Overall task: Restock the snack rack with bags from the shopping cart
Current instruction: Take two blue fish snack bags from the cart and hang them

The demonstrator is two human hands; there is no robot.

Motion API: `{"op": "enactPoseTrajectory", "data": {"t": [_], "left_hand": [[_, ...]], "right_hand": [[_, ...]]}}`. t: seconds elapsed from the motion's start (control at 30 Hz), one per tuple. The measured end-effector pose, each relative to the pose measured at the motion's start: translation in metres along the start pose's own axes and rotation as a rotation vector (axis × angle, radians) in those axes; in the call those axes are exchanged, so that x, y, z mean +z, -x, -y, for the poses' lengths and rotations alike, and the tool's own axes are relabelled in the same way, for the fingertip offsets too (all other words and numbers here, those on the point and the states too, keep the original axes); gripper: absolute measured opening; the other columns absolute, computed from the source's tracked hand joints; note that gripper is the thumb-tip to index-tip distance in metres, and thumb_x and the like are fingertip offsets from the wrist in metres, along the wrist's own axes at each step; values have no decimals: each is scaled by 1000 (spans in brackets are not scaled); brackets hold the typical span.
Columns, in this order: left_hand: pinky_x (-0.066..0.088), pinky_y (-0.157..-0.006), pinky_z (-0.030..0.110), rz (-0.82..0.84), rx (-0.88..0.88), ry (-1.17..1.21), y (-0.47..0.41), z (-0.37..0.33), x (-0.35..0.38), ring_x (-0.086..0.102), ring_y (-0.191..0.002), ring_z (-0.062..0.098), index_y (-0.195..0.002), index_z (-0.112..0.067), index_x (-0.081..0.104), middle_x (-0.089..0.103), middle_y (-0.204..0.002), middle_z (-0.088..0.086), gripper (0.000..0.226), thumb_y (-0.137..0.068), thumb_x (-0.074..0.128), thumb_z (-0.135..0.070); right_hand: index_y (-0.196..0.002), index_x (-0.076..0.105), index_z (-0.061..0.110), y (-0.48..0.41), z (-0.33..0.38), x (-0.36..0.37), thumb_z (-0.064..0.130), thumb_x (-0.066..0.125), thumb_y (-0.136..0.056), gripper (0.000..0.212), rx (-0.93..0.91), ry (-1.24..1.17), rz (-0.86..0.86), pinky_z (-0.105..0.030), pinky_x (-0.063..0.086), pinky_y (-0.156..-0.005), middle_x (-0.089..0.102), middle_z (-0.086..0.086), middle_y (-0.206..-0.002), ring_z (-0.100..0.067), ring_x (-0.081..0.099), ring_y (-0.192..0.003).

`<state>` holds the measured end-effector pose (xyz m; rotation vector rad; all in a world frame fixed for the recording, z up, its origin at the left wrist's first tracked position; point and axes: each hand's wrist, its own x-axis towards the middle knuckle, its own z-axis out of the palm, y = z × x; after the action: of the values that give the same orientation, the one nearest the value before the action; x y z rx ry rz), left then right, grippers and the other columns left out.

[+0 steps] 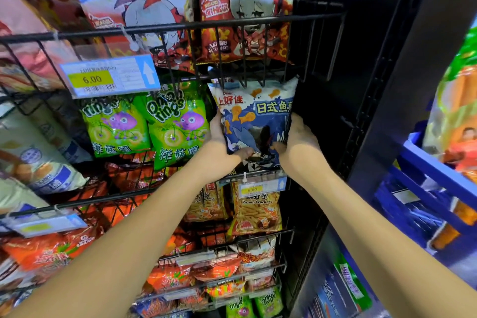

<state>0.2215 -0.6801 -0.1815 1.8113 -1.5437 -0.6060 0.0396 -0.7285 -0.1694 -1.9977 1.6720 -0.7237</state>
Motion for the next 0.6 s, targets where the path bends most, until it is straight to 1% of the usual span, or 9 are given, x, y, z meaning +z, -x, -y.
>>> {"op": "enactPoseTrajectory", "data": {"t": [0.07, 0.13, 0.23, 0.3, 0.37, 0.43, 0.5, 0.57, 0.6], "left_hand": [[32, -119, 37, 20, -22, -31, 11, -8, -6, 28, -153, 24, -162, -26, -11, 33, -164, 2, 113, -91, 76, -40], [28, -117, 33, 20, -22, -88, 27, -18, -13, 22, -155, 22, -163, -22, -7, 28, -165, 3, 109, -93, 74, -40], [30, -118, 38, 19, -26, -237, 52, -35, -26, 26, -152, 24, -163, -24, -2, 16, -167, 7, 104, -93, 71, -49], [31, -118, 40, 11, 6, -343, 70, -48, -34, 27, -152, 25, -163, -24, 3, 16, -166, 6, 99, -94, 69, -50], [34, -117, 41, 0, 64, -459, 88, -58, -40, 29, -150, 26, -164, -25, 7, 19, -163, 3, 94, -95, 66, -51], [37, -115, 42, -28, 141, -594, 105, -66, -43, 31, -148, 26, -163, -26, 12, 21, -161, 2, 89, -96, 64, -53], [35, -117, 43, -51, 210, -693, 123, -74, -43, 29, -149, 28, -162, -26, 16, 20, -162, 4, 86, -96, 63, -54], [30, -120, 43, -54, 273, -753, 138, -83, -41, 20, -153, 28, -162, -27, 19, 17, -165, 5, 82, -97, 61, -54], [27, -121, 42, -50, 311, -782, 145, -88, -39, 15, -154, 27, -162, -26, 19, 16, -166, 6, 80, -98, 59, -54]], "right_hand": [[-158, 22, 10, 11, -2, -4, 15, 66, -98, 75, -58, -18, -12, -33, 43, -100, 44, -17, -150, -33, 49, -133], [-159, 21, 7, 23, -4, -10, 22, 66, -99, 77, -114, -43, -18, -30, 40, -100, 44, -19, -149, -33, 48, -134], [-159, 24, 9, 38, -5, -21, 27, 67, -96, 78, -170, -58, -14, -31, 41, -104, 45, -17, -148, -30, 46, -137], [-155, 32, 16, 51, -5, -32, 30, 69, -94, 73, -236, -34, -17, -35, 43, -107, 49, -12, -146, -27, 44, -138], [-154, 35, 20, 67, -5, -45, 35, 69, -93, 72, -305, 33, -35, -41, 48, -105, 51, -6, -142, -26, 49, -133], [-157, 32, 21, 84, -7, -60, 37, 69, -93, 75, -373, 125, -60, -43, 48, -105, 48, -4, -144, -26, 48, -133], [-160, 28, 21, 104, -9, -75, 38, 68, -95, 78, -425, 247, -91, -40, 43, -112, 42, -2, -153, -24, 40, -142], [-161, 27, 26, 126, -11, -91, 43, 67, -95, 78, -418, 363, -122, -37, 35, -118, 34, -2, -161, -23, 31, -149], [-160, 29, 28, 138, -13, -98, 45, 66, -95, 77, -403, 407, -141, -37, 32, -119, 32, -3, -163, -24, 29, -150]]}}
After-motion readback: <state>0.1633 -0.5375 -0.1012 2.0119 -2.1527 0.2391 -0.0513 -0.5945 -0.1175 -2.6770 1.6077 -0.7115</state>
